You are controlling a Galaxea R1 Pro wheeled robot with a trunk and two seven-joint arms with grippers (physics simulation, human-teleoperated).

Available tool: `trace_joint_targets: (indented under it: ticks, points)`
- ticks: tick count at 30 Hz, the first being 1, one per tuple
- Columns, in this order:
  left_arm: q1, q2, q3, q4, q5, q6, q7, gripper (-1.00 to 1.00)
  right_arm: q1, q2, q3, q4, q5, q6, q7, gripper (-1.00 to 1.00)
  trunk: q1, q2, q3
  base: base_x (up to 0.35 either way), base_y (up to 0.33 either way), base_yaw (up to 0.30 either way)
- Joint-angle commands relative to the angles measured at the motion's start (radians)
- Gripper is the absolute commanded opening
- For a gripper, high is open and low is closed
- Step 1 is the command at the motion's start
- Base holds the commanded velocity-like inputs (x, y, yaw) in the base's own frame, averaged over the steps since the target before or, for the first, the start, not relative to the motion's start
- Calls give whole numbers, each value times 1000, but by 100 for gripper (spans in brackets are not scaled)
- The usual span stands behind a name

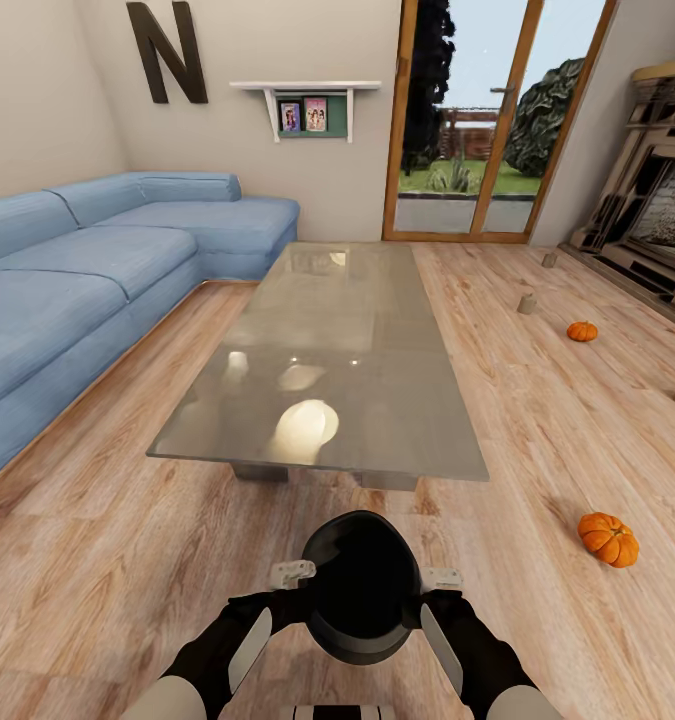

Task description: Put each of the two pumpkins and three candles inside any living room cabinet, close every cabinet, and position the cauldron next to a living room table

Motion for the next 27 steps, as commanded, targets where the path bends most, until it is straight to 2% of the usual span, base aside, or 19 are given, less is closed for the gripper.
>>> trace_joint_targets:
  ticks: [1,2,3,4,25,27]
  points:
    - [-1,5,-12,-5,17,-11,1,-100,0,-4,7,6,-13,3,-6,-100,0,0,-1,0,0,0]
    - [-1,5,-12,-5,17,-11,1,-100,0,-4,7,6,-13,3,-7,-100,0,0,-1,0,0,0]
    - [-1,5,-12,-5,17,-11,1,-100,0,-4,7,6,-13,3,-7,100,0,0,-1,0,0,0]
    - [-1,5,-12,-5,17,-11,1,100,0,-4,7,7,-13,3,-8,100,0,0,-1,0,0,0]
    - [-1,5,-10,-5,18,-10,1,100,0,-4,7,7,-13,4,-8,100,0,0,-1,0,0,0]
    - [-1,5,-10,-5,18,-10,1,100,0,-4,7,7,-13,4,-8,100,-1,0,7,0,0,0]
